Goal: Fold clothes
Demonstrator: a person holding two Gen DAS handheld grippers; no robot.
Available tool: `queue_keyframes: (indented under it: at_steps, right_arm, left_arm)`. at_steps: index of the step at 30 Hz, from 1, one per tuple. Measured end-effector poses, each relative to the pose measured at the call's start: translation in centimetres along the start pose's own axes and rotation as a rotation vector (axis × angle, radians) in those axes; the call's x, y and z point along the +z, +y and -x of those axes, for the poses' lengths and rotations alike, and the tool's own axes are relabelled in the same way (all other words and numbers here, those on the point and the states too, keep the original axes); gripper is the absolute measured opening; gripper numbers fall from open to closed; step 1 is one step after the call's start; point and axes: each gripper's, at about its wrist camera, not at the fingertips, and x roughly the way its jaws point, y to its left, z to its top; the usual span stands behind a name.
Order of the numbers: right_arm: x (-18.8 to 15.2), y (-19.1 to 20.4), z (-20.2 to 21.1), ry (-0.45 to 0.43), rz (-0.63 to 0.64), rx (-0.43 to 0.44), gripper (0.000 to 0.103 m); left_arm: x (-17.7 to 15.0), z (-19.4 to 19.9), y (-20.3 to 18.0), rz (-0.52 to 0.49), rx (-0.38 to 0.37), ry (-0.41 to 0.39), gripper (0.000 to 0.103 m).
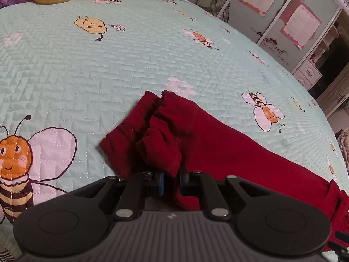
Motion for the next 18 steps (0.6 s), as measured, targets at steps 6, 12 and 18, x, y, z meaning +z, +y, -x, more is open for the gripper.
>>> queue_keyframes:
  at_steps: [6, 12, 18]
  right_arm:
    - [7.1, 0.0, 0.7, -0.188, -0.045, 0.252, 0.031]
    - [15.5, -0.4, -3.9, -0.358, -0.047, 0.384, 0.034]
    - [21.0, 0.5, -10.5, -0.328, -0.007, 0.462, 0.042]
  left_arm:
    - [-0.1, 0.2, 0.0, 0.011, 0.008, 0.010, 0.012]
    - [-0.1, 0.2, 0.0, 0.023, 0.009, 0.015, 0.013]
    - [-0.7, 0.5, 0.5, 0.059, -0.011, -0.007, 0.015]
